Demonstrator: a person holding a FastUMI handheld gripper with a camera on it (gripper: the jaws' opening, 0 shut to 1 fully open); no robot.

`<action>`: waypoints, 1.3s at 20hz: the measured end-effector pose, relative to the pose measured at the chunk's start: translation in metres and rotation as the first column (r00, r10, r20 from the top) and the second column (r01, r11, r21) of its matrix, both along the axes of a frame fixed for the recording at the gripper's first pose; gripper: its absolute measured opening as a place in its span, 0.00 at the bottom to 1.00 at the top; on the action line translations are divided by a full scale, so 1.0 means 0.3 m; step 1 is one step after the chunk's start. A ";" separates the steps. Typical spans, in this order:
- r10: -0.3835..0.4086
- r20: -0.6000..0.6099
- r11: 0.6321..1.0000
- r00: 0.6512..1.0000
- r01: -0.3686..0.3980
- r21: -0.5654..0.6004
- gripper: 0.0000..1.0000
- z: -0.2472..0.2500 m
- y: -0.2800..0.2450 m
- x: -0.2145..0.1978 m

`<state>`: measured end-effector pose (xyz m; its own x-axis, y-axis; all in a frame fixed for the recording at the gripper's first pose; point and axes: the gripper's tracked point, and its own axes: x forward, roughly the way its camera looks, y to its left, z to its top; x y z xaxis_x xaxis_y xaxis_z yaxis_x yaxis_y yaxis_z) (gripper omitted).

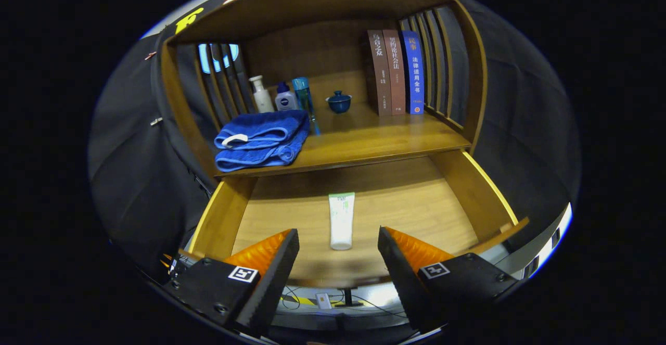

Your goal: Pull open the drawer, take out the items inside it, and place them on the countertop above the cabinet.

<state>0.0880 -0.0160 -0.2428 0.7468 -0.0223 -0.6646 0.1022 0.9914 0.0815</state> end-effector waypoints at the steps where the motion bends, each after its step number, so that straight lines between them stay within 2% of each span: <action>1: 0.002 -0.027 1.000 1.000 -0.002 0.004 0.97 -0.022 0.004 0.042; 4: 0.005 -0.138 1.000 0.990 -0.004 0.011 0.97 -0.122 0.011 0.147; 9: -0.019 -0.328 1.000 0.944 0.011 -0.026 0.97 -0.303 -0.016 0.234; 13: -0.001 -0.520 0.998 0.854 -0.035 -0.059 0.97 -0.422 -0.027 0.176; 21: -0.041 -0.651 0.998 0.758 0.002 -0.061 0.94 -0.502 -0.050 0.128; 24: -0.052 -0.656 0.997 0.753 0.003 -0.075 0.90 -0.479 -0.056 0.155; 26: -0.057 -0.661 0.997 0.748 0.005 -0.081 0.75 -0.457 -0.068 0.178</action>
